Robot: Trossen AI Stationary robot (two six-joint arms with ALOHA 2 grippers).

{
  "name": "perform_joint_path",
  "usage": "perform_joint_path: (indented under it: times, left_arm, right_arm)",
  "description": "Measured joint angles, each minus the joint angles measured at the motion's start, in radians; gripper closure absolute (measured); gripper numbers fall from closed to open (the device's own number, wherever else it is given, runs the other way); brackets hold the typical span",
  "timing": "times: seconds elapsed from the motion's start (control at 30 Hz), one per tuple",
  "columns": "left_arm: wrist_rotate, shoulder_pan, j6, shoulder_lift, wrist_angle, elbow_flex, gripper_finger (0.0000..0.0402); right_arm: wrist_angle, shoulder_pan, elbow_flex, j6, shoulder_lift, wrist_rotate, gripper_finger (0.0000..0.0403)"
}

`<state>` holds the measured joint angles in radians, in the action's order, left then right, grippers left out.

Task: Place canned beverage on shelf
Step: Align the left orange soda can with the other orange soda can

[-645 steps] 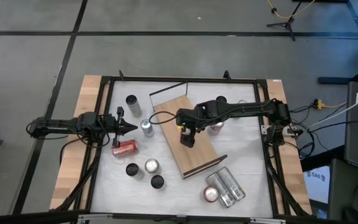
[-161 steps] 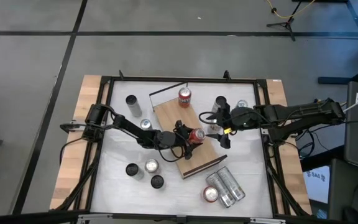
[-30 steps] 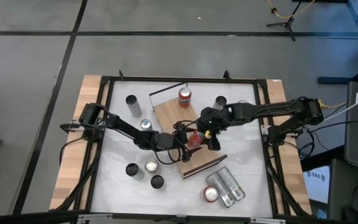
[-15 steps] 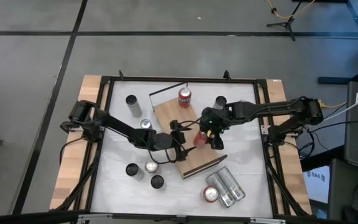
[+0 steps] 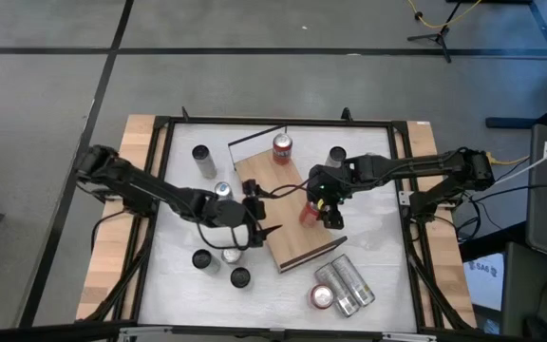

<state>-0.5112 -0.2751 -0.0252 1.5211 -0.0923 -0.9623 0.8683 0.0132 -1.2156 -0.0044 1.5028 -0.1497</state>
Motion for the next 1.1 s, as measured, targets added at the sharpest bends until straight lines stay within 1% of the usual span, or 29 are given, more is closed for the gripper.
perform_joint_path:
  times: [0.13, 0.3, 0.5, 0.77, 0.93, 1.1]
  left_arm:
    - [-0.001, -0.015, -0.028, -0.065, 0.072, 0.000, 0.0005]
    - [-0.001, -0.026, -0.052, -0.114, 0.113, 0.000, 0.0005]
    - [0.000, -0.028, -0.052, -0.127, 0.121, 0.000, 0.0005]
    - [0.029, -0.043, -0.053, -0.150, 0.161, 0.000, 0.0005]
    - [0.028, -0.061, -0.054, -0.183, 0.198, 0.000, 0.0005]
    - [0.024, -0.066, -0.054, -0.183, 0.203, 0.000, 0.0005]
  right_arm:
    - [-0.007, 0.000, 0.000, 0.000, 0.000, 0.000, 0.0100]
    - [-0.006, 0.000, 0.000, 0.007, 0.000, 0.000, 0.0100]
    - [-0.006, 0.000, 0.000, 0.011, 0.000, 0.001, 0.0100]
    - [-0.006, 0.000, 0.000, 0.011, 0.000, 0.001, 0.0100]
    - [-0.006, 0.000, 0.000, 0.011, 0.000, 0.001, 0.0100]
    - [-0.005, 0.000, 0.000, 0.011, 0.000, 0.000, 0.0099]
